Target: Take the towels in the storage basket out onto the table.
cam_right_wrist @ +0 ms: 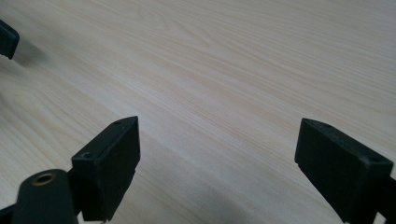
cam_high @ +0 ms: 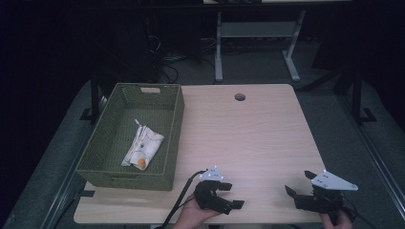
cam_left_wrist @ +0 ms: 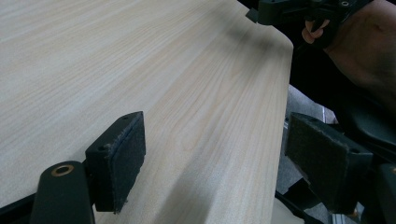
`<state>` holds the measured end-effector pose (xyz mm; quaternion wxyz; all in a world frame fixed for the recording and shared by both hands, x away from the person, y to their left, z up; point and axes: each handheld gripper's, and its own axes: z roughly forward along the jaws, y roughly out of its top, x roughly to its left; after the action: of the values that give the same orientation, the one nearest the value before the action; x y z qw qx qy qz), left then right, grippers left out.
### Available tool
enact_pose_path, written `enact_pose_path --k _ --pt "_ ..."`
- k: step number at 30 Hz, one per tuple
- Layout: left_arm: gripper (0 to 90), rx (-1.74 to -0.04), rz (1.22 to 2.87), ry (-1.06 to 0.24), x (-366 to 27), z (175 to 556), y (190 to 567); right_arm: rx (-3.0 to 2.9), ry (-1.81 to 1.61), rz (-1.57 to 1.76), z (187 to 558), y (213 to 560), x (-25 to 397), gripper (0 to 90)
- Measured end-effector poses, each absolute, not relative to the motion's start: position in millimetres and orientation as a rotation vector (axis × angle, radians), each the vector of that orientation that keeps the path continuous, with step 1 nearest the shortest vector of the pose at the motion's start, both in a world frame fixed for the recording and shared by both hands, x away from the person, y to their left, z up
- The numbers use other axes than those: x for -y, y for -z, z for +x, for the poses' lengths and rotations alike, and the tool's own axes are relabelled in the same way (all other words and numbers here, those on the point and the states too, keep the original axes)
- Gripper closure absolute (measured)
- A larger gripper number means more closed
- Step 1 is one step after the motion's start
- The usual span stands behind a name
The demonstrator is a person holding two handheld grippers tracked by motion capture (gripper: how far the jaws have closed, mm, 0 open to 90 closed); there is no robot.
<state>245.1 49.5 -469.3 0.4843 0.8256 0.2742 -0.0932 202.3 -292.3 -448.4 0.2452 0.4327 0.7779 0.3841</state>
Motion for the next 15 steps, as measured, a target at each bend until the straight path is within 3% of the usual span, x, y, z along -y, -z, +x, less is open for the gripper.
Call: enact_pose_path --k 15 --pt "20.7 -0.657 1.988 0.204 -61 252 454 -2.130 -1.049 1.169 201 448 288 13.9"
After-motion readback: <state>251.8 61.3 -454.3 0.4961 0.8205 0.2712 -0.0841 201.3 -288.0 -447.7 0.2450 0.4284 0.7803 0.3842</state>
